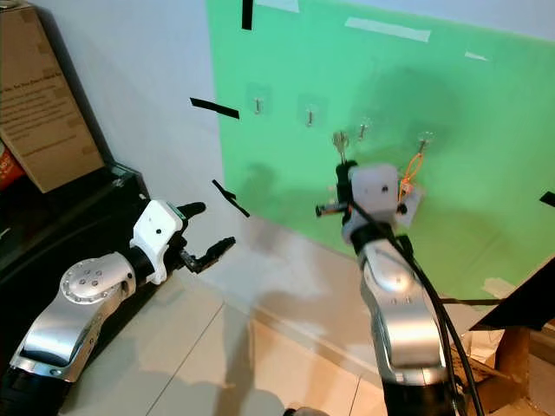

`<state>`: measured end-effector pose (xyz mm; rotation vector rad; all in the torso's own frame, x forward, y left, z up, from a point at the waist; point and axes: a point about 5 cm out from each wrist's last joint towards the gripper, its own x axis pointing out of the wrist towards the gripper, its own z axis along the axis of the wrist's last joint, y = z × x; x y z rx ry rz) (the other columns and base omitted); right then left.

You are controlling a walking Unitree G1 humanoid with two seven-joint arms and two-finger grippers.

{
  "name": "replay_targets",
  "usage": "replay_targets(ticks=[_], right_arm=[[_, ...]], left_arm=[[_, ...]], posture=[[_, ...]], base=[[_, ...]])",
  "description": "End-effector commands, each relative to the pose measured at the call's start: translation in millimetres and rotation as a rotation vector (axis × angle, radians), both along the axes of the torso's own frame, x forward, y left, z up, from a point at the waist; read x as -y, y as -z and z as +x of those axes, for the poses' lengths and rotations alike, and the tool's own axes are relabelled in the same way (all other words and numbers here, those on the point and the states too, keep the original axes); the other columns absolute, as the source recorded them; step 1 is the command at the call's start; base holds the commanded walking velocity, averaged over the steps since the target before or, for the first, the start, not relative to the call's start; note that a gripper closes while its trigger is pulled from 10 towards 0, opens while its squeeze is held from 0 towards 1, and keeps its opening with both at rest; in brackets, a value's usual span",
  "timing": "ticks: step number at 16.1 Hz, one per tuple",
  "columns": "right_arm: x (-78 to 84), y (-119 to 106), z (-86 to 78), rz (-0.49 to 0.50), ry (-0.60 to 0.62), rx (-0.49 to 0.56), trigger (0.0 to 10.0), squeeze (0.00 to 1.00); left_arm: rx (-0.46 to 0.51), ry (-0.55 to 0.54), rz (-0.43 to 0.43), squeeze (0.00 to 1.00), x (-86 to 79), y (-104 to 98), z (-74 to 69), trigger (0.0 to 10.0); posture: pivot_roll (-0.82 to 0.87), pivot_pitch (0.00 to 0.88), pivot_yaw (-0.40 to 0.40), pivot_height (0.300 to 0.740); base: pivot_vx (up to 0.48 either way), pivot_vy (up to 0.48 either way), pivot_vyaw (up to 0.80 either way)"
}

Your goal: Hang keys on a hook

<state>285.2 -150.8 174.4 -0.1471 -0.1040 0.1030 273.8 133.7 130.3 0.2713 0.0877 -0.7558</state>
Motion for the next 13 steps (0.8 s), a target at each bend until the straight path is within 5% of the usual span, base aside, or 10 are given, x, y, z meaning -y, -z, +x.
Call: replay_targets(ticks=[1,5,13], right_arm=[[3.2,-0.8,5.2,-0.008,0.023,-0.011,10.0,0.00],[8.6,-4.9,18.7,-0.014,0.083,-0.006,10.0,0.00],[33.4,-7.7,29.2,0.018,0.227,-0.004,10.0,0.00]], left_arm=[[0.030,0.045,-0.033,0.00,6.7,-12.8,0.3,10.0],[0.027,0.135,-0.148,0.00,16.8,-26.9,-5.9,10.0],[0.003,0.168,-0.174,0.00,18.2,-29.6,-8.1,10.0]], posture=[[-0.08,0.000,-0.008,0.740],[-0.08,0.000,-0.007,0.740],[-0.08,0.000,-0.002,0.740]], base=[[0.000,0.000,0.00],[0.000,0.000,0.00],[0.000,0.000,0.00]])
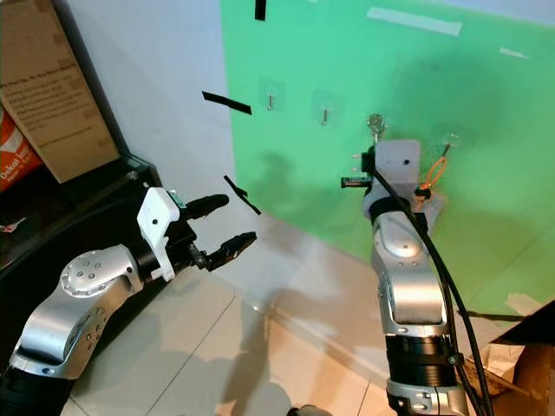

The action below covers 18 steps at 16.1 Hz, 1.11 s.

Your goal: Hang keys on a hook

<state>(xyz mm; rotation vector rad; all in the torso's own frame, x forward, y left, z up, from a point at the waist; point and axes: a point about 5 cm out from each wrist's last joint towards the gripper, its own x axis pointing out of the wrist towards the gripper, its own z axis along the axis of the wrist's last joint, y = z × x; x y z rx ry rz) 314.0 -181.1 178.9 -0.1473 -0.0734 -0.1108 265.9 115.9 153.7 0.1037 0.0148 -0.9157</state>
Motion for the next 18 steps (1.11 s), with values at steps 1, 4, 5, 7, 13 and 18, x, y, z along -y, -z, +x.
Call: replay_targets(ticks=[1,4,5,7,13,18], right_arm=[[3.9,-3.2,0.2,0.010,0.018,0.014,10.0,0.00],[1.6,1.1,0.0,0.016,0.007,-0.006,10.0,0.00],[0.1,2.6,-0.2,0.016,-0.003,-0.013,10.0,0.00],[-3.5,9.0,-1.3,0.014,-0.021,-0.037,10.0,0.00],[-0.3,15.9,-6.3,0.019,0.008,-0.057,10.0,0.00],[0.7,18.7,-13.5,0.039,0.024,-0.057,10.0,0.00]], left_arm=[[0.018,0.011,0.001,0.00,0.5,-6.0,-0.4,10.0],[0.013,0.015,0.001,0.00,0.7,-5.9,-0.2,10.0],[0.012,0.015,0.001,0.00,0.6,-5.9,-0.2,10.0],[0.011,0.014,0.002,0.00,0.4,-5.8,-0.3,10.0],[0.010,0.015,0.005,0.00,-0.2,-6.1,-0.1,10.0],[0.007,0.024,0.010,0.00,0.4,-5.9,0.2,10.0]], posture=[[-0.09,0.000,-0.001,0.740],[-0.09,0.000,-0.001,0.740],[-0.09,0.000,-0.001,0.740],[-0.08,0.000,-0.002,0.740],[-0.08,0.000,0.004,0.740],[-0.09,0.000,0.008,0.740]], base=[[0.000,0.000,0.00],[0.000,0.000,0.00],[0.000,0.000,0.00],[0.000,0.000,0.00],[0.000,0.000,0.00],[0.000,0.000,0.00]])
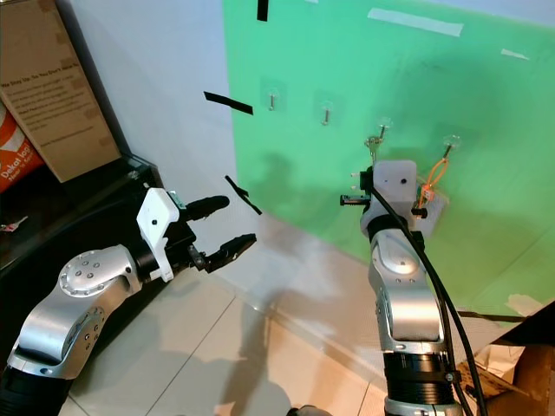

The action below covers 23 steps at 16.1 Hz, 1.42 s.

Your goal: Hang keys on a hook

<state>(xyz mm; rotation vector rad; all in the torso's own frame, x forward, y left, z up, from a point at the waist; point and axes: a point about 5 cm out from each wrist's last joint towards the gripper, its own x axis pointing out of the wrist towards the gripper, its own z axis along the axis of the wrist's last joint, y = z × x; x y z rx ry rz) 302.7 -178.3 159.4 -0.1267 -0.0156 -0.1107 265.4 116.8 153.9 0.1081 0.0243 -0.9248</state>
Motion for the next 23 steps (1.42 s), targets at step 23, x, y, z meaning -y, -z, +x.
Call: replay_targets(ticks=[23], right_arm=[[-3.9,-12.4,-10.0,0.073,-0.027,0.106,10.0,0.00]], left_arm=[[0.010,0.027,0.017,0.00,2.7,-2.5,-2.2,10.0]], posture=[[-0.08,0.000,0.000,0.740]], base=[[0.000,0.000,0.00]])
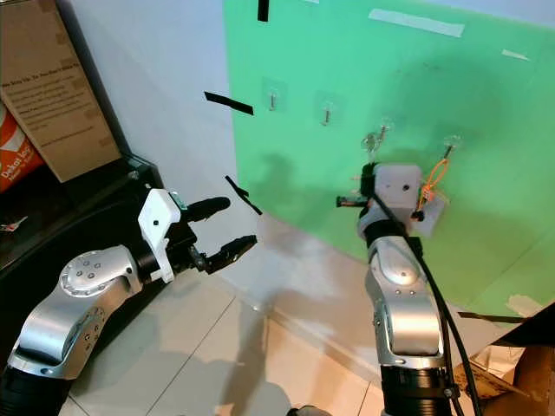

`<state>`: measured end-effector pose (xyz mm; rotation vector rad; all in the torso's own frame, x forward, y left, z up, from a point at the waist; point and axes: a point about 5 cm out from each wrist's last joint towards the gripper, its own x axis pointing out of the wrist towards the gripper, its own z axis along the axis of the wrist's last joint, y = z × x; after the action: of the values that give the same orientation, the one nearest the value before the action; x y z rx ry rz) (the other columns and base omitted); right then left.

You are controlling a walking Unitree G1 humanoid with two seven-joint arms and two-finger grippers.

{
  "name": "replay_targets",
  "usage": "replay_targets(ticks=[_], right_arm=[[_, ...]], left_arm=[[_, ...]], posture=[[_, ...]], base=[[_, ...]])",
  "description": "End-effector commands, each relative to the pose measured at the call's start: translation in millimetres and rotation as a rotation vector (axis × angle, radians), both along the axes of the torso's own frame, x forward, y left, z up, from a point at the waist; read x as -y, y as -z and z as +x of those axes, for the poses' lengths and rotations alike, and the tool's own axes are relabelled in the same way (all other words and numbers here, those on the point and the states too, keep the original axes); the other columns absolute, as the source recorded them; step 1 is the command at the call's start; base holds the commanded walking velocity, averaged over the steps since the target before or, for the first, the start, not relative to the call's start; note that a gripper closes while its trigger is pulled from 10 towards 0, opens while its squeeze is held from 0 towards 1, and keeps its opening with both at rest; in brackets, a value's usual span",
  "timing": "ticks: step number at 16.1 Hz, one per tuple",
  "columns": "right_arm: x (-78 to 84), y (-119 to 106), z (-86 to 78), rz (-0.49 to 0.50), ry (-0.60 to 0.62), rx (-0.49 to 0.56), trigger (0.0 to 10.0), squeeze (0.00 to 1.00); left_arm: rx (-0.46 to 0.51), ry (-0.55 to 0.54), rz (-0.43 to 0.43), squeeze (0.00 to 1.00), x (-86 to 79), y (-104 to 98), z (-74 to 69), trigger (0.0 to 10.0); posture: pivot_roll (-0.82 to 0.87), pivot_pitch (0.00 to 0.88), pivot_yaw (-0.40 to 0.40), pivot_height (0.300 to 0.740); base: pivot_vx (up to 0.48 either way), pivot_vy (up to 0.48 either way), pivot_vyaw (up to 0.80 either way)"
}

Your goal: Hang keys on a hook

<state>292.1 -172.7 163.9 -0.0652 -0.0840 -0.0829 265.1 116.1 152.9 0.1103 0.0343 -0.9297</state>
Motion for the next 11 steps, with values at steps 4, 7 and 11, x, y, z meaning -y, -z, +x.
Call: replay_targets(ticks=[4,7,11], right_arm=[[1.3,-7.5,2.1,0.013,0.002,0.041,10.0,0.00],[-1.6,-10.4,7.0,0.015,-0.010,0.055,10.0,0.00],[-1.5,-13.8,15.0,0.013,-0.008,0.069,10.0,0.00]], left_arm=[[0.018,0.025,0.012,0.00,1.6,-3.4,-2.6,10.0],[0.018,0.026,0.015,0.00,0.8,-3.4,-2.8,10.0],[0.018,0.027,0.018,0.00,0.6,-3.8,-2.8,10.0]], posture=[[-0.08,0.000,-0.001,0.740],[-0.08,0.000,0.000,0.740],[-0.08,0.000,0.001,0.740]], base=[[0.000,0.000,0.00],[0.000,0.000,0.00],[0.000,0.000,0.00]])
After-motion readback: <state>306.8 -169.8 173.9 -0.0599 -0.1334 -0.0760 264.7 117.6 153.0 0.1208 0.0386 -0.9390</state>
